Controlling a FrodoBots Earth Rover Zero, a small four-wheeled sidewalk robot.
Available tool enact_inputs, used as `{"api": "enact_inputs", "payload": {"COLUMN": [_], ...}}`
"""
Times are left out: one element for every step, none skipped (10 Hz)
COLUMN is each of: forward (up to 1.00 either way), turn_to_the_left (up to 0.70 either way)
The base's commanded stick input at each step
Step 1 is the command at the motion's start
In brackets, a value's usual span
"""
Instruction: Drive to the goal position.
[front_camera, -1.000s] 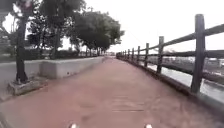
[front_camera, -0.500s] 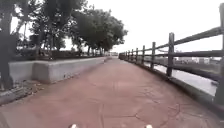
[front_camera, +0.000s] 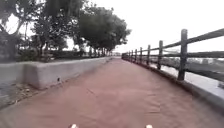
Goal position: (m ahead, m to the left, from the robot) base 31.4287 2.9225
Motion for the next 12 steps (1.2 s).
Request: {"api": "enact_inputs", "payload": {"forward": [1.00, 1.00, 1.00, 1.00, 1.00, 1.00, 1.00, 1.00, 1.00, 1.00, 1.00, 1.00], "turn_to_the_left": [-0.40, -0.27, -0.01, 0.00, 0.00, 0.00, 0.00, 0.00, 0.00, 0.00, 0.00, -0.06]}}
